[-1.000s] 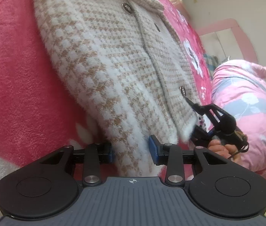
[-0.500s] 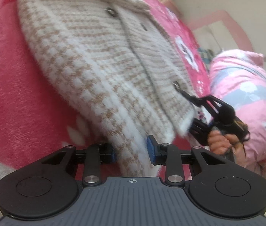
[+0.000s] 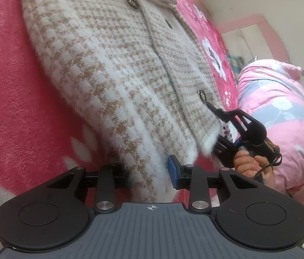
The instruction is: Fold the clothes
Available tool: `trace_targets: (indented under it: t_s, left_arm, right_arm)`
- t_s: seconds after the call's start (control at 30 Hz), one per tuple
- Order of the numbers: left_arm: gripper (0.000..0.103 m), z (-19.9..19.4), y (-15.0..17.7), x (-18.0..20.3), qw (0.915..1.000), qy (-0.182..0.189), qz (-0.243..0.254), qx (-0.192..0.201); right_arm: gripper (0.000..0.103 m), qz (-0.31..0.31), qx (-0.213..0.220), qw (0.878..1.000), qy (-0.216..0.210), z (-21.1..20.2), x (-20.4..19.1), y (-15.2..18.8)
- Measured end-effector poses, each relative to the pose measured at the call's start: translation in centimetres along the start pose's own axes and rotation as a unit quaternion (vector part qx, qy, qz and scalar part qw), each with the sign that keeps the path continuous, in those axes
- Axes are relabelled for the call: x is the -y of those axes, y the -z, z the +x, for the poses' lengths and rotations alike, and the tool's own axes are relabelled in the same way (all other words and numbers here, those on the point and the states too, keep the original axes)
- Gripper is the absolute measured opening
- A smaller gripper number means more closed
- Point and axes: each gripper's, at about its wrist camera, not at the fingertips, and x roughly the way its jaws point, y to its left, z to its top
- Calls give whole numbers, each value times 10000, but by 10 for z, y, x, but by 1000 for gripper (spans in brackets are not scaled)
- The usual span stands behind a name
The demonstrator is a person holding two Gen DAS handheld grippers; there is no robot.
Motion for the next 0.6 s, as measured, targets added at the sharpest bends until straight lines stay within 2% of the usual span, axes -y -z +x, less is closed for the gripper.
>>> trace_targets:
  t_s: [0.6]
  left_arm:
    - [31, 0, 0, -2, 10000, 13, -84, 17]
  right_arm:
    - [21, 33, -2, 10000, -1, 2, -2, -2]
